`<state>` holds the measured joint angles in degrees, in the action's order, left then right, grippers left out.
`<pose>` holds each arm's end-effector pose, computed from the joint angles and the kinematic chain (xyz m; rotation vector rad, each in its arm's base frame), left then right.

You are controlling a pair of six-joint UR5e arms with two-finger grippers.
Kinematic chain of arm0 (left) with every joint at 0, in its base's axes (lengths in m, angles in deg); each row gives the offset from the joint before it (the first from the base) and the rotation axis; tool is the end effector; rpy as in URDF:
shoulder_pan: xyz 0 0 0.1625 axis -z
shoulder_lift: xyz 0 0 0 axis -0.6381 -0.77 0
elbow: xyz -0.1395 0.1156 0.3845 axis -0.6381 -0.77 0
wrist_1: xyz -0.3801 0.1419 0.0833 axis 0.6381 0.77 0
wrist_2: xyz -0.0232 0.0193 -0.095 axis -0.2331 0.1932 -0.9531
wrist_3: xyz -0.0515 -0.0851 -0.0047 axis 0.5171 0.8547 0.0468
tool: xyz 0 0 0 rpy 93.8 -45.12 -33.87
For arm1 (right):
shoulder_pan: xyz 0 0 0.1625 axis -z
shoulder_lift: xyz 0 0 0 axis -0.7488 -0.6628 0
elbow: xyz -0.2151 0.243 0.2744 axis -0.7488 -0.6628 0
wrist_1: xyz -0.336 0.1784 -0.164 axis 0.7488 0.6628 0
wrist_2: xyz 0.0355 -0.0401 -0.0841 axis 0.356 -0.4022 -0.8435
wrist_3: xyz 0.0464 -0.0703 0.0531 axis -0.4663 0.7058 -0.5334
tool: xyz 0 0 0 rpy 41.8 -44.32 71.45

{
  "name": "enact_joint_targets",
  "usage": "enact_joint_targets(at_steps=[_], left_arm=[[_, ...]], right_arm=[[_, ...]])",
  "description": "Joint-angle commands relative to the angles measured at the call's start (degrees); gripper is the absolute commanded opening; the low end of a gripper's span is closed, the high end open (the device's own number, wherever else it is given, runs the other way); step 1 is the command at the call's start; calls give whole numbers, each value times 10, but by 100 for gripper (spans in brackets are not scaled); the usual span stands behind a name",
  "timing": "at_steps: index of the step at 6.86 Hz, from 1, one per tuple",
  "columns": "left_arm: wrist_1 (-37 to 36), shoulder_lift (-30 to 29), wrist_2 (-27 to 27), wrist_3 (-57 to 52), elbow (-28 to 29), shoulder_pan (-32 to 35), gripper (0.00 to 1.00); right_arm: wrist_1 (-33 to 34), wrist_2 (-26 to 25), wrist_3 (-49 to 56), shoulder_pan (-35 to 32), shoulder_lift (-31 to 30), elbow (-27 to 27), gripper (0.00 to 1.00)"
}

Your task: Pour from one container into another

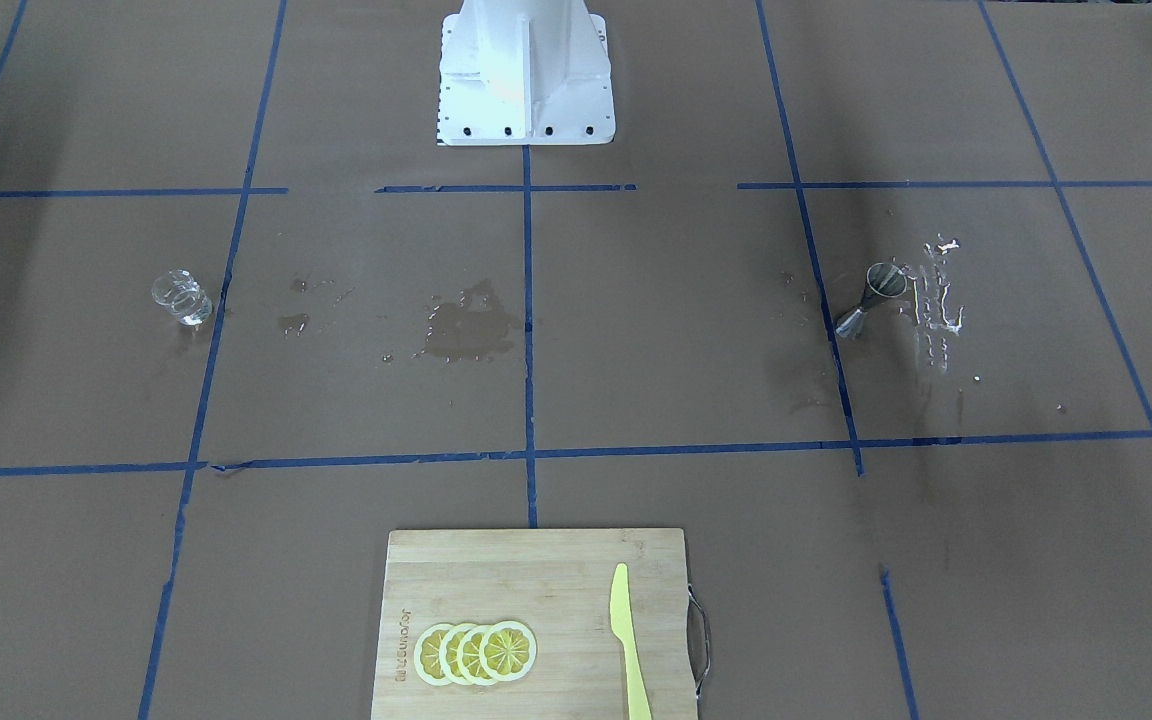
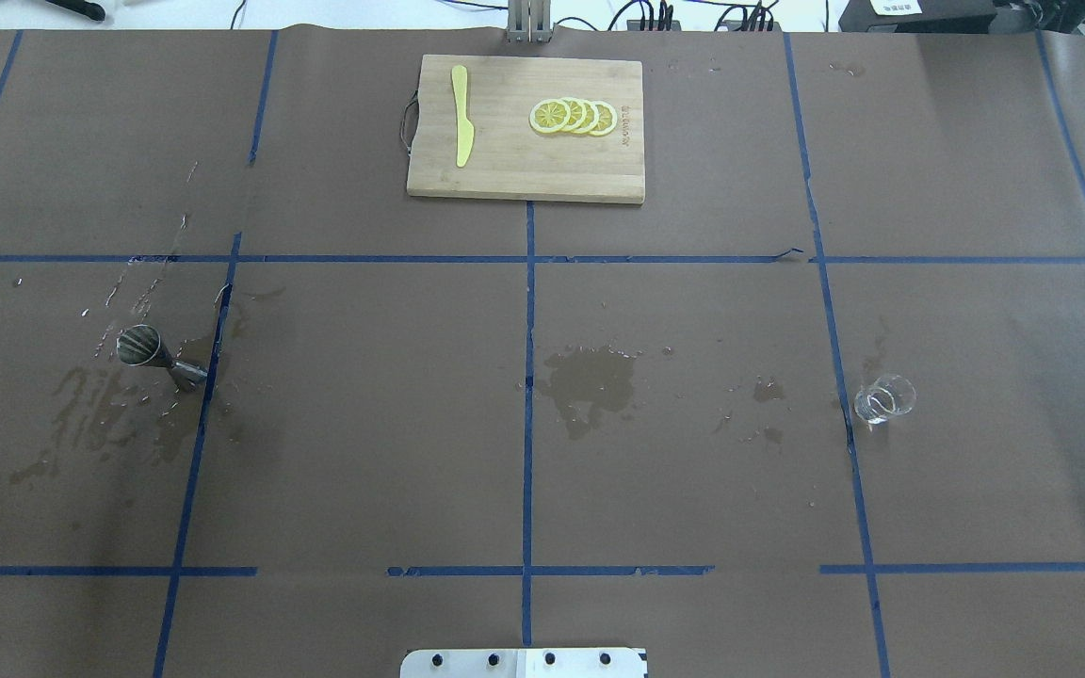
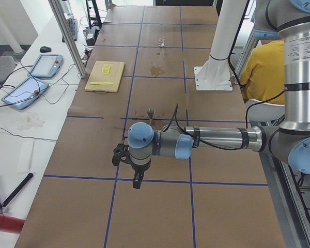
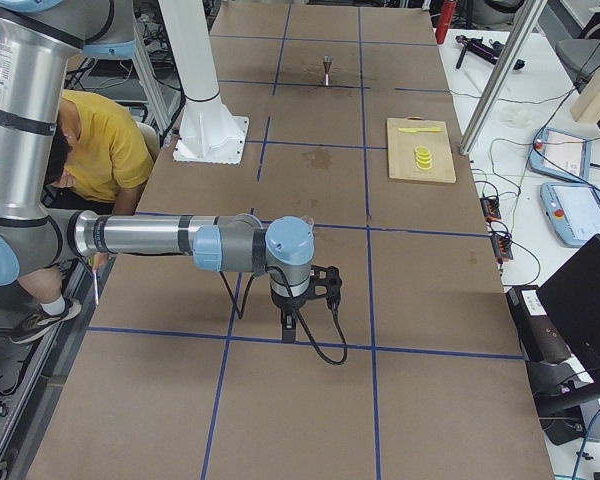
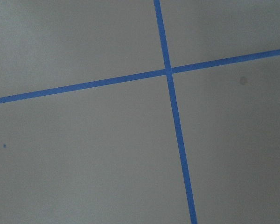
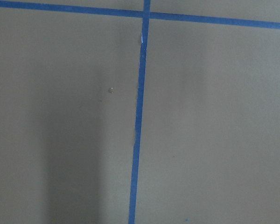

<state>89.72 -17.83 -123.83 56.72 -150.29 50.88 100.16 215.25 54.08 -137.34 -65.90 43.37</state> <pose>-0.0698 -0.4430 0.6447 0.1325 0.7392 0.1247 0.0591 -0.3747 0.6301 0.0066 -0.7343 -0.0631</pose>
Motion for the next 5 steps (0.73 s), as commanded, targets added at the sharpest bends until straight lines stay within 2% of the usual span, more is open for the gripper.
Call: enact_joint_targets(at_steps=[1, 4, 5], left_arm=[[1, -2, 0, 0, 0, -1, 100], [12, -4, 0, 2, -2, -3, 100], [36, -3, 1, 0, 5, -3, 100]], right_arm=[[-3, 2, -1, 0, 0, 0, 100], [-11, 5, -1, 0, -2, 3, 100], [-10, 6, -1, 0, -4, 3, 100]])
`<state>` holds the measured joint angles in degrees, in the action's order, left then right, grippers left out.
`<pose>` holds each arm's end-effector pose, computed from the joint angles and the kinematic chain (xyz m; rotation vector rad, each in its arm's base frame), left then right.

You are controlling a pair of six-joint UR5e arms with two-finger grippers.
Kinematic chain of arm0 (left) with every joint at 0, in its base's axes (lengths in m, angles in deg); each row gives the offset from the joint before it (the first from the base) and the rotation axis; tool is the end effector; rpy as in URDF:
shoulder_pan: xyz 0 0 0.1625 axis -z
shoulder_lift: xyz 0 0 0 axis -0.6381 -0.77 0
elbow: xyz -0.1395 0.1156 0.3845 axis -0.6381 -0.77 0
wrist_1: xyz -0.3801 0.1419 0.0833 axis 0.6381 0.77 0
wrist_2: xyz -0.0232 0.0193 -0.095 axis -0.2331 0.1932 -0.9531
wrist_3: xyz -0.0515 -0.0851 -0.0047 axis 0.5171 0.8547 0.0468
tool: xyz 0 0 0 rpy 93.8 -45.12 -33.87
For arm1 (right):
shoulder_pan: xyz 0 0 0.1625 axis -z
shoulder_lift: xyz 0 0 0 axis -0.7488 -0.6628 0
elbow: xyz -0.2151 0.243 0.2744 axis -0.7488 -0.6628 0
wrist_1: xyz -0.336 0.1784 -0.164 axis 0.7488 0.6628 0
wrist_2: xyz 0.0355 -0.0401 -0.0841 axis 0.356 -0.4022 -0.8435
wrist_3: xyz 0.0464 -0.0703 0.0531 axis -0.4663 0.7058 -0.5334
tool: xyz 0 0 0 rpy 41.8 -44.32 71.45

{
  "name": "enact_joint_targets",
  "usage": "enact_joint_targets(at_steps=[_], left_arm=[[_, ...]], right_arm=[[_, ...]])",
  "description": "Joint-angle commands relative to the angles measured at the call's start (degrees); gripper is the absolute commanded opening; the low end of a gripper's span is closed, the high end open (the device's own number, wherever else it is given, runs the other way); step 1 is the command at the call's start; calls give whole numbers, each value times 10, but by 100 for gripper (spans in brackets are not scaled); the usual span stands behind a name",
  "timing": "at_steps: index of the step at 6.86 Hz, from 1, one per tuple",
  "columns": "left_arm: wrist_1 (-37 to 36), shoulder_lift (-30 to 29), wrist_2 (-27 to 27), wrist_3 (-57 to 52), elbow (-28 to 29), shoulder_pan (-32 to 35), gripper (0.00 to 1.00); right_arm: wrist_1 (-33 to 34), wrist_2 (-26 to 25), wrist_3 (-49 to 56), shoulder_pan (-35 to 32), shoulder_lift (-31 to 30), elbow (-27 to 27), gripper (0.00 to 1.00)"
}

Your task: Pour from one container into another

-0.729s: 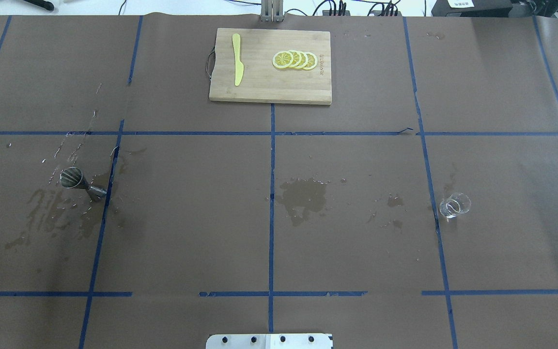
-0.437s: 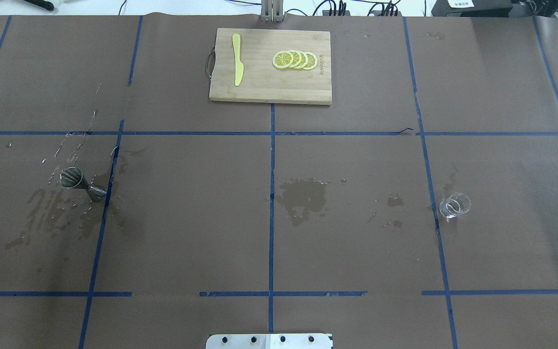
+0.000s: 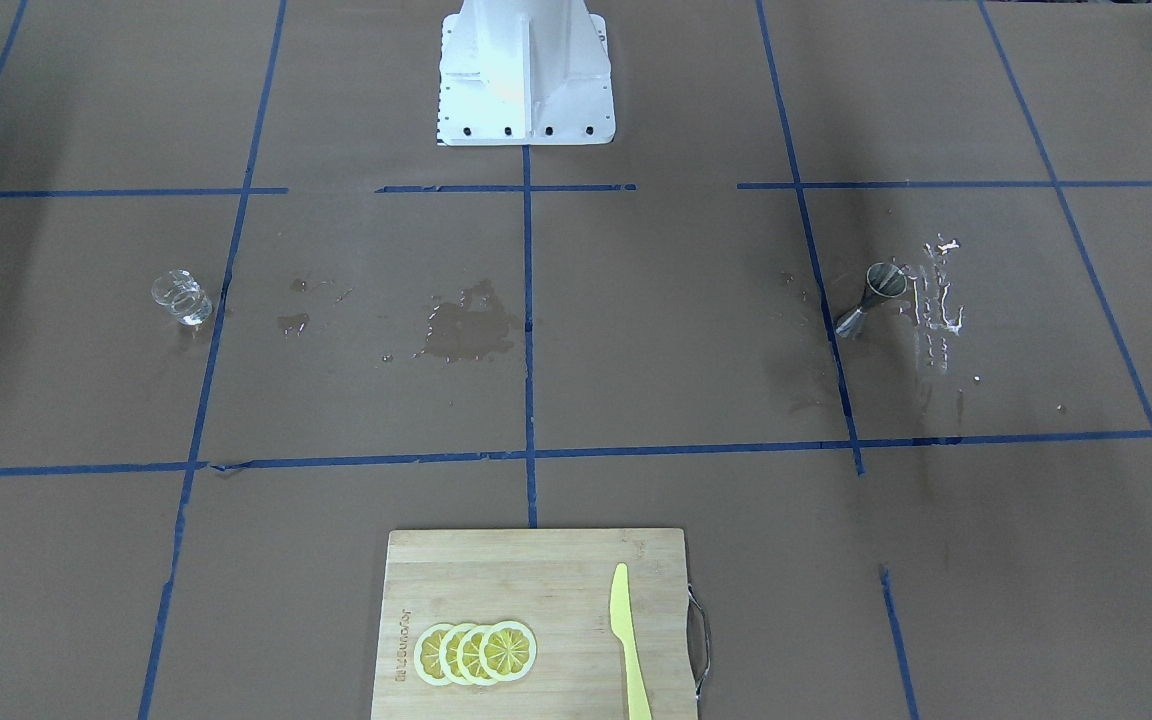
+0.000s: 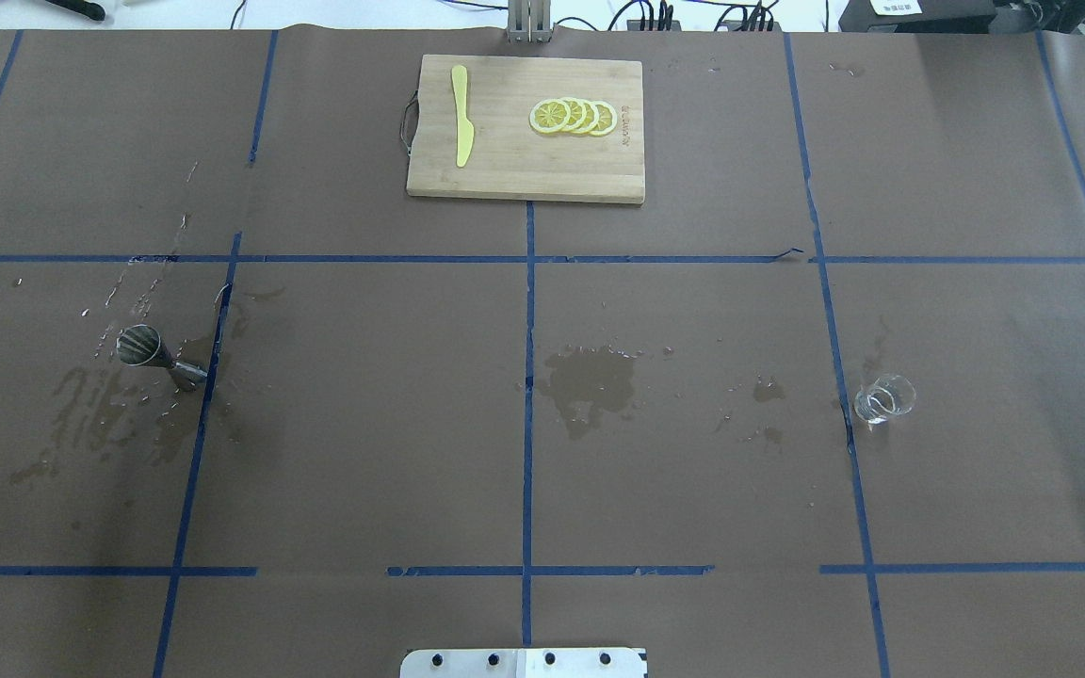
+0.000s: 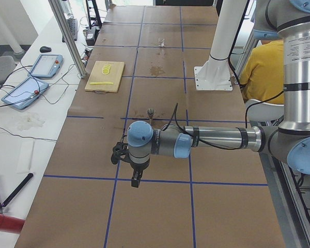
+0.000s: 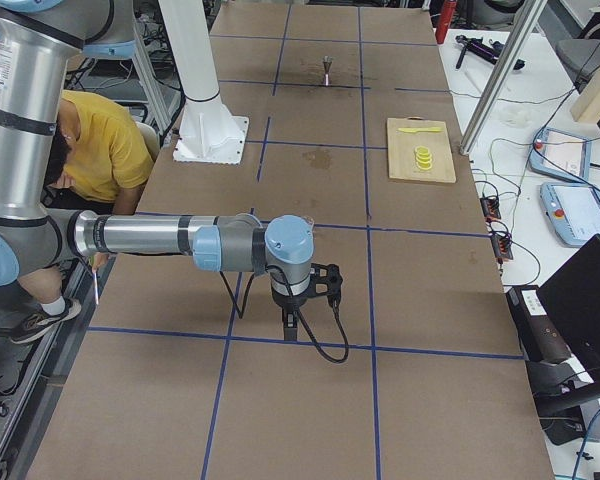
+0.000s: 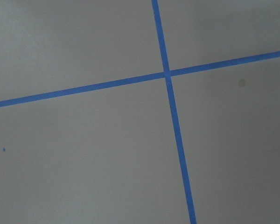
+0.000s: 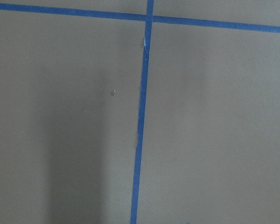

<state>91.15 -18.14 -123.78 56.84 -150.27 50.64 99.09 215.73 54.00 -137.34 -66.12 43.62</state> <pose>-0.0680 -0.4474 0.6399 0.1587 0.7369 0.1378 0.0585 -0.3745 0.6269 0.0245 -0.7425 -0.0688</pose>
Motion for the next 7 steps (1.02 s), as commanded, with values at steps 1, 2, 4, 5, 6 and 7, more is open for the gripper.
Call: enact_joint_targets(at_steps=[1, 2, 4, 5, 6, 7], left_arm=[[24, 2, 1, -2, 5, -1, 100], [33, 1, 5, -1, 2, -1, 100], [116, -1, -1, 11, 32, 0, 100], [118, -1, 0, 5, 31, 0, 100], [120, -1, -9, 6, 22, 1, 100], [120, -3, -19, 13, 26, 1, 100]], right_arm=[[0, 2, 0, 0, -3, 1, 100], [-1, 3, 0, 0, -1, 1, 100], [-1, 13, -4, 1, -1, 7, 100], [-2, 50, -5, 1, 0, 10, 100], [-16, 63, -8, 1, 6, 16, 100], [-41, 61, -9, 1, 7, 16, 100]])
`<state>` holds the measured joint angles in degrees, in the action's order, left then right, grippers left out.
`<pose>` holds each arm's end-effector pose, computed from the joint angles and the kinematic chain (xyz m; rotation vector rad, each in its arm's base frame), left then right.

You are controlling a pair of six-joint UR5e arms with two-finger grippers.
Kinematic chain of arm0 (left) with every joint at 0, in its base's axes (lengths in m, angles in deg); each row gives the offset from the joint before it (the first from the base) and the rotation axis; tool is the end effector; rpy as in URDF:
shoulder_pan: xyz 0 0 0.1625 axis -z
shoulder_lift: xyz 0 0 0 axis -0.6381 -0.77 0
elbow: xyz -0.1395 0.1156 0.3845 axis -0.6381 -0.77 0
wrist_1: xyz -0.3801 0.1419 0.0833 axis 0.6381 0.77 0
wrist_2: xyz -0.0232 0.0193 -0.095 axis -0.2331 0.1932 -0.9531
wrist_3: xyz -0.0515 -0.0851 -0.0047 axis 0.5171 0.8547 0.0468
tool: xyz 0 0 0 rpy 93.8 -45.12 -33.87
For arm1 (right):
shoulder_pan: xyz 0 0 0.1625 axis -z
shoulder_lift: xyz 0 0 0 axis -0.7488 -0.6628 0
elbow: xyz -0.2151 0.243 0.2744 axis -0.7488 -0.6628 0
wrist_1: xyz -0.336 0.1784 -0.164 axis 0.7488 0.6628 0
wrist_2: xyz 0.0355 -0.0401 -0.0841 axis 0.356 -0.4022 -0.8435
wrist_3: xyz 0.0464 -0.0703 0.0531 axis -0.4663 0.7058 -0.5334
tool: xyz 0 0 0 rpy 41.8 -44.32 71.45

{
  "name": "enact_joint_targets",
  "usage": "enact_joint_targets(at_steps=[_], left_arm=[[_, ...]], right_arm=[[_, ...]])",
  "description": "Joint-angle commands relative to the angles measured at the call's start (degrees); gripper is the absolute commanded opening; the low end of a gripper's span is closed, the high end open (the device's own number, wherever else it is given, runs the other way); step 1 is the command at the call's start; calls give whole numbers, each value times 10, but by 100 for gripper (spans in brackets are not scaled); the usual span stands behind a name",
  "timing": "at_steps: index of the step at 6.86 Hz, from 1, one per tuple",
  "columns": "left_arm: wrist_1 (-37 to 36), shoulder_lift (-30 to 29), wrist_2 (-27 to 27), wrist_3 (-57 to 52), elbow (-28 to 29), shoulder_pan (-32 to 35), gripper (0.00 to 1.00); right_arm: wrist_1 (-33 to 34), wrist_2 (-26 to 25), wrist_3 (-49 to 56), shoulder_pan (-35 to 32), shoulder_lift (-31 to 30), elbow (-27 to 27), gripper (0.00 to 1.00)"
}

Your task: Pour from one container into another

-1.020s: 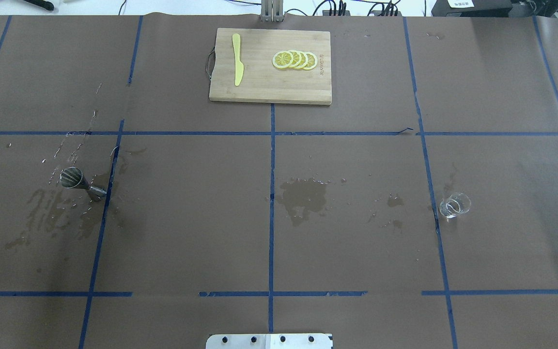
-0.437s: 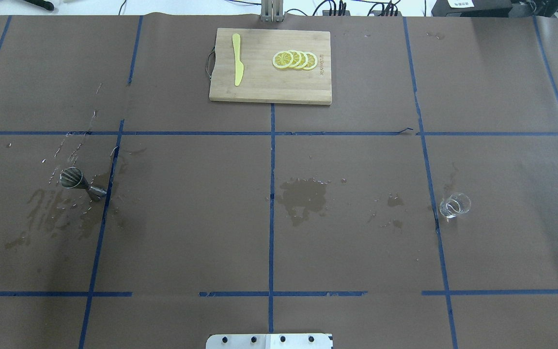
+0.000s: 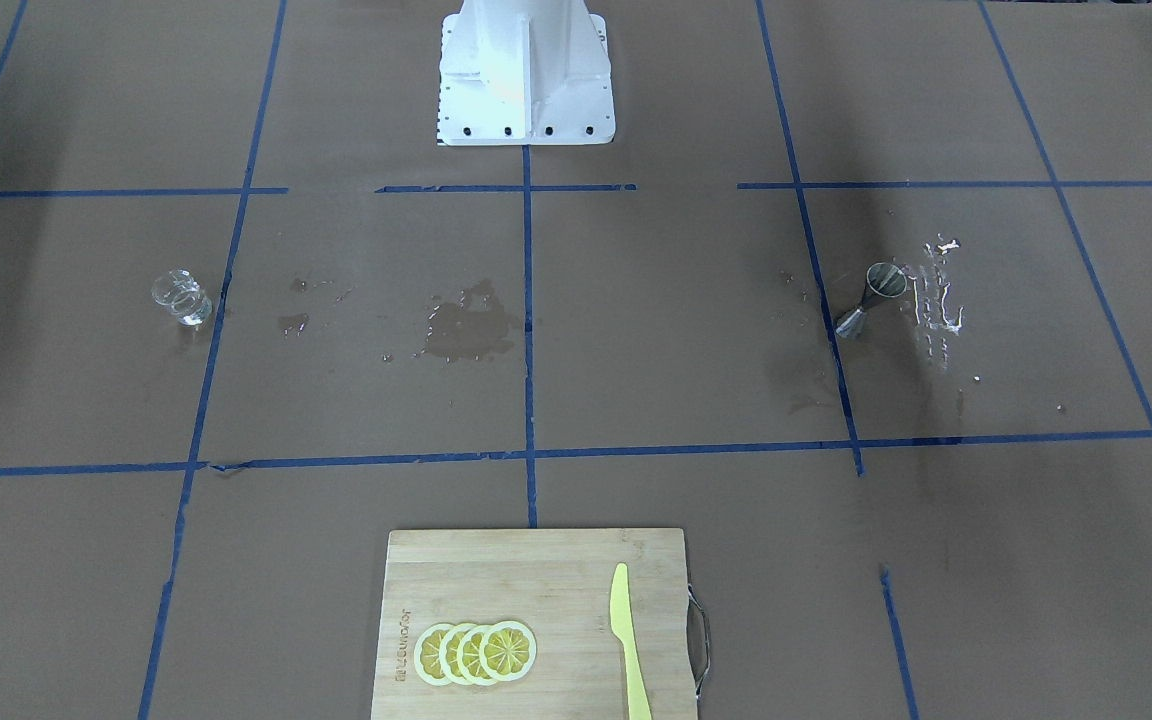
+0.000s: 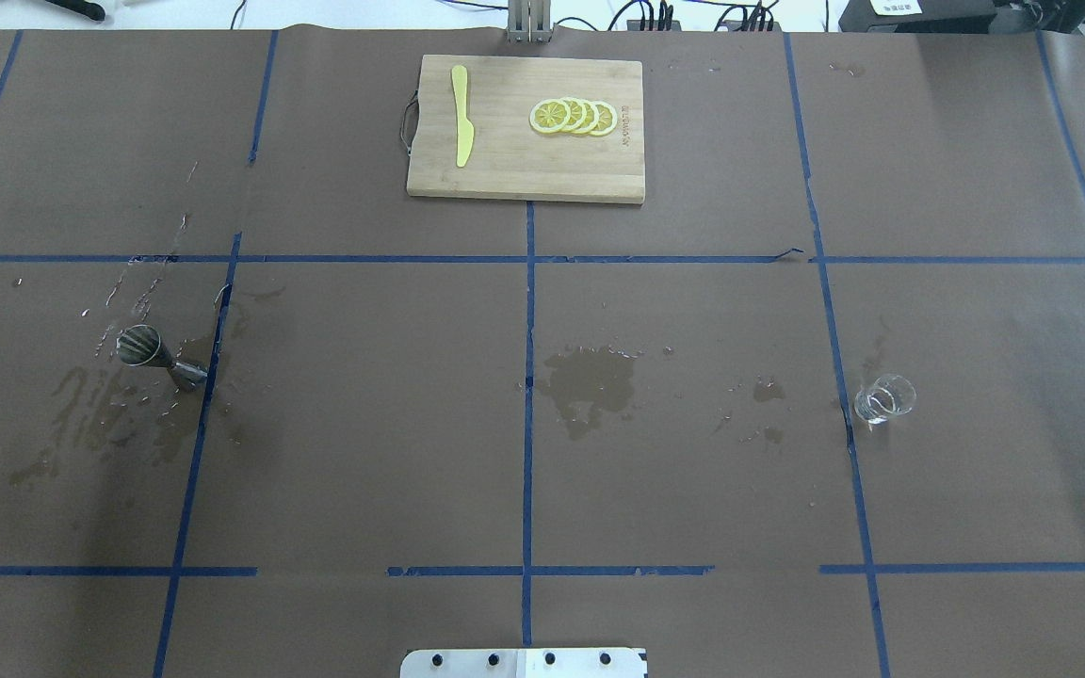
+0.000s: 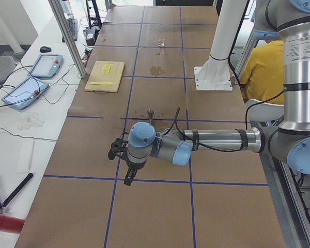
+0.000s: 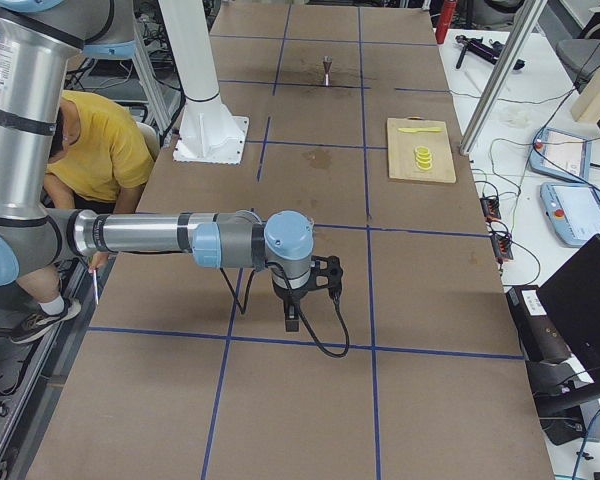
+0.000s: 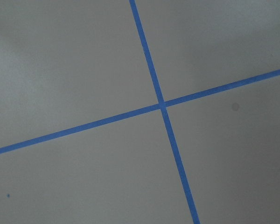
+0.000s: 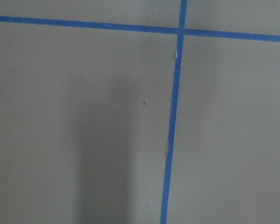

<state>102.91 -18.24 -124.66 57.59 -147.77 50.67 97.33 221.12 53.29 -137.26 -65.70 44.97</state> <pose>-0.0672 -0.4560 0.6370 0.3098 0.7418 0.1873 0.0513 -0.3805 0.6027 0.0778 -0.8360 -0.0842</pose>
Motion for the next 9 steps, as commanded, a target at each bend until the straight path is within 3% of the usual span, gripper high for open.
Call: enact_joint_targets(at_steps=[1, 3, 5, 6, 7, 9], left_arm=[[5, -1, -11, -3, -5, 2, 100], [99, 7, -13, 0, 5, 2, 100], [269, 2, -12, 2, 37, 2, 100], [310, -1, -14, 4, 48, 2, 100], [319, -1, -51, 69, 40, 2, 100], [396, -5, -57, 75, 40, 1, 100]], right_arm=[[-54, 8, 0, 0, 4, -4, 100], [-122, 9, 0, -1, 4, -37, 100], [-125, 9, -3, -1, 6, -30, 100], [-126, 9, -3, -1, 14, -29, 100], [-126, 8, -3, -1, 24, -28, 100], [-122, 3, -4, -3, 38, -26, 100]])
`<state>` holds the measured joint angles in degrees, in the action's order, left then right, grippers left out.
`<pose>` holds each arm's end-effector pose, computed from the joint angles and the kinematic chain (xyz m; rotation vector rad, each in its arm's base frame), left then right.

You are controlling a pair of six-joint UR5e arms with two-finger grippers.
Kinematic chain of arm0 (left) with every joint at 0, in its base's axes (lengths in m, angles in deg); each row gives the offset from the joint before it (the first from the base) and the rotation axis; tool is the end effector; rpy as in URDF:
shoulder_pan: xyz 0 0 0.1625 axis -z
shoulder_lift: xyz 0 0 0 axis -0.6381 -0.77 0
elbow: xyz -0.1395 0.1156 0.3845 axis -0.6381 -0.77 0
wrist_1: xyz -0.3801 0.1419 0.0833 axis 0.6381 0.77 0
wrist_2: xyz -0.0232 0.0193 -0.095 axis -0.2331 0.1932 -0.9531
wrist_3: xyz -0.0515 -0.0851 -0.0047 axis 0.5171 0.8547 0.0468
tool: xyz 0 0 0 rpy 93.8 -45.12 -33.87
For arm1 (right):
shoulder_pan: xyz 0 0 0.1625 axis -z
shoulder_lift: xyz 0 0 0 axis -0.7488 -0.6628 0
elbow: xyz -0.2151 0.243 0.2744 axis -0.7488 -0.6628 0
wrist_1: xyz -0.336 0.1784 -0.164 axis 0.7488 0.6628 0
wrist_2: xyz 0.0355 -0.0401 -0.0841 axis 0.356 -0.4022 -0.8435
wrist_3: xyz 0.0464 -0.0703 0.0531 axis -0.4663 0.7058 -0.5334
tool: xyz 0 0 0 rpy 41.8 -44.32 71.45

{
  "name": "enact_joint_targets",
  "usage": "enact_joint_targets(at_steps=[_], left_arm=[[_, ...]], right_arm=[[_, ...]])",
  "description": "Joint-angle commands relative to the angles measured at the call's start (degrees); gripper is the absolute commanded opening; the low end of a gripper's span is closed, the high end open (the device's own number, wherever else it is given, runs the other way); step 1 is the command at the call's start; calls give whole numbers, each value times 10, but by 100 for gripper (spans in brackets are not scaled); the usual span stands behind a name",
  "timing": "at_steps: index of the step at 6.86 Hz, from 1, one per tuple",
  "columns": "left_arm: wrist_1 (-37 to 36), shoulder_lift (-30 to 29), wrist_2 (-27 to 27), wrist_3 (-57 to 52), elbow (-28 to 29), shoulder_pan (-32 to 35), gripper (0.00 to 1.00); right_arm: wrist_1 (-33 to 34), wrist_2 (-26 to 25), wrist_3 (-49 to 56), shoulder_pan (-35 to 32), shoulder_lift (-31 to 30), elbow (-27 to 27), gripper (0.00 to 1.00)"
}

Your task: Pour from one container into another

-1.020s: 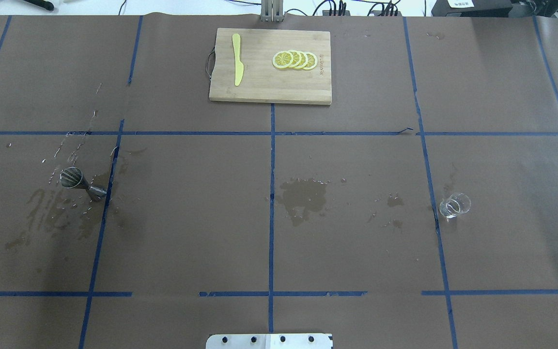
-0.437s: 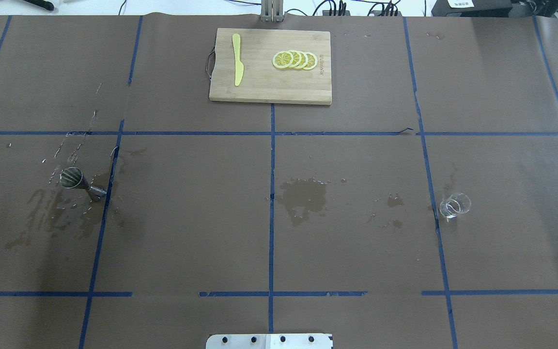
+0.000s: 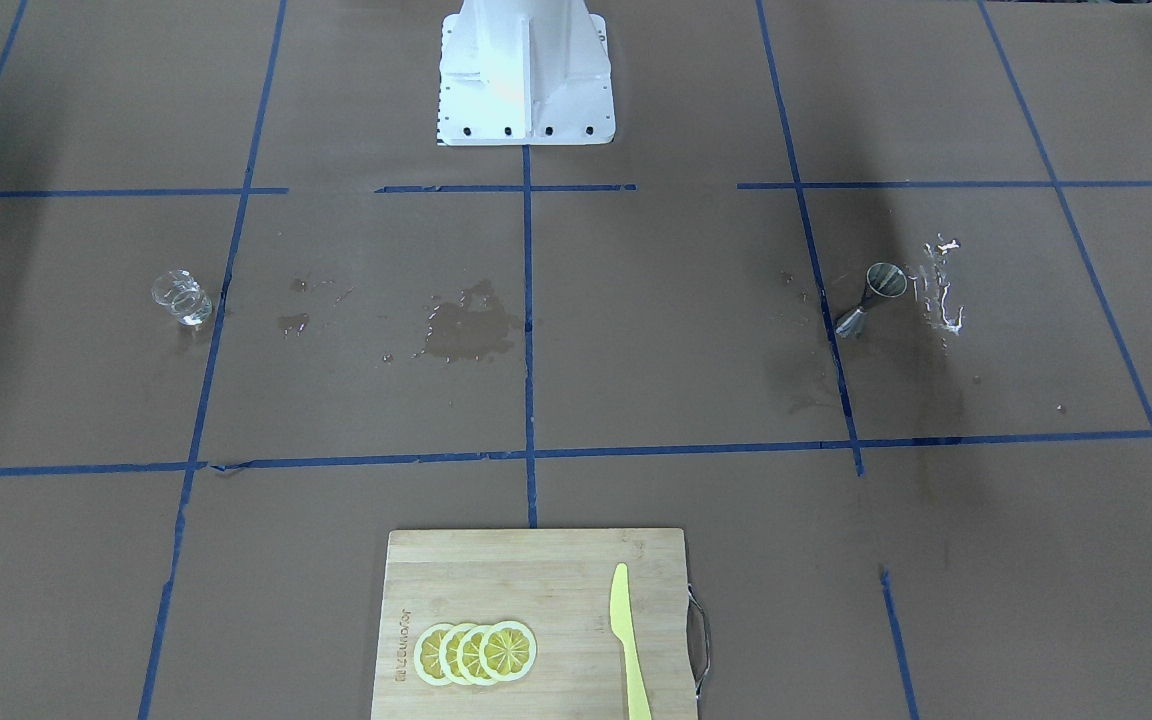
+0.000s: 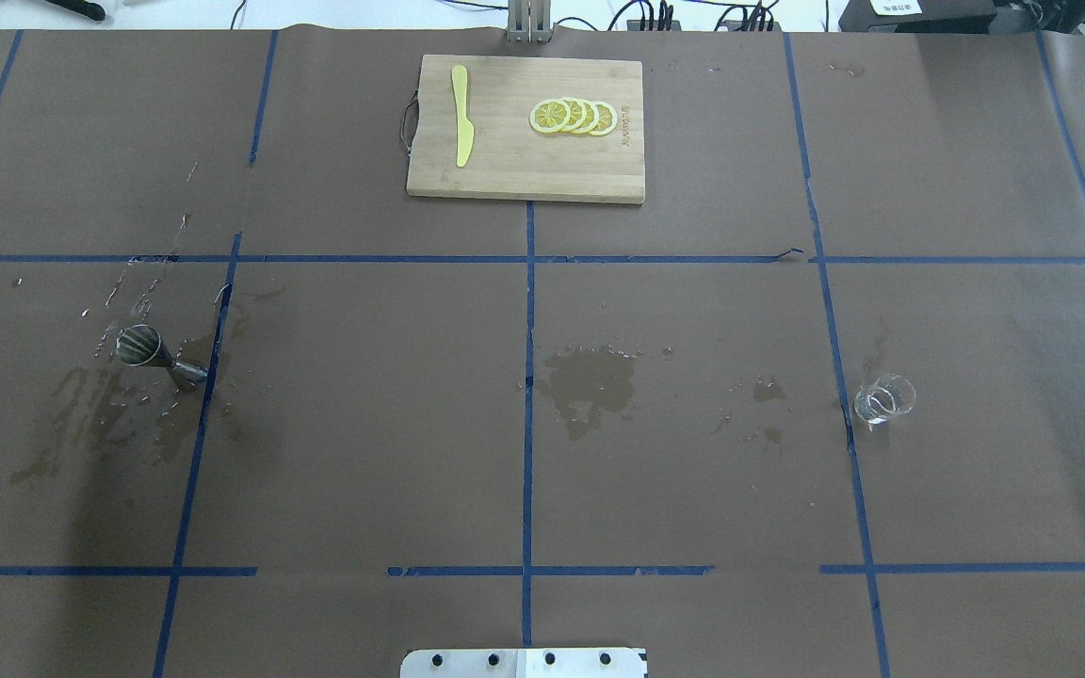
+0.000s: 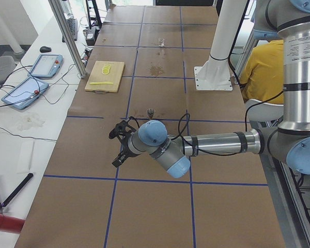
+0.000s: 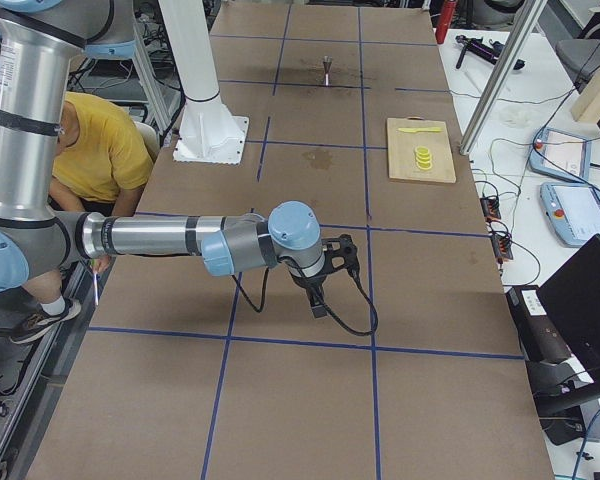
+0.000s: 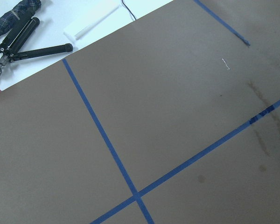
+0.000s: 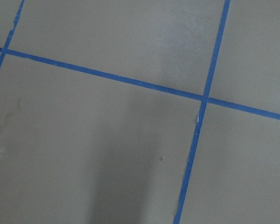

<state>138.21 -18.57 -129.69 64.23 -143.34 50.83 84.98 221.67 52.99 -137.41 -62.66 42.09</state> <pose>-0.0624 -0.4562 0.5950 0.7728 0.8039 0.3200 0.0510 -0.4121 0.5825 0.2818 -0.8391 -0.1692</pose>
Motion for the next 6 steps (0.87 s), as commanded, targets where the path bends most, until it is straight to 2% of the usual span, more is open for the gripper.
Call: enact_joint_targets(at_steps=[1, 2, 3, 4, 5, 6], left_arm=[[103, 5, -30, 21, -1, -1, 100], [111, -2, -62, 63, -10, -13, 100], [128, -3, -61, 128, -34, -31, 100], [189, -2, -56, 214, -37, -50, 100], [252, -1, -22, 291, -40, -88, 100], [301, 4, 53, 371, -51, -160, 100]], right_arm=[[5, -1, -53, -1, 9, -1, 100], [-2, -1, -115, -1, 8, 6, 100], [-3, -1, -114, -1, 8, 5, 100], [-26, -1, -114, -1, 0, 5, 100], [-82, -1, -115, -1, -23, -1, 100], [-110, -3, -115, -1, -30, -1, 100]])
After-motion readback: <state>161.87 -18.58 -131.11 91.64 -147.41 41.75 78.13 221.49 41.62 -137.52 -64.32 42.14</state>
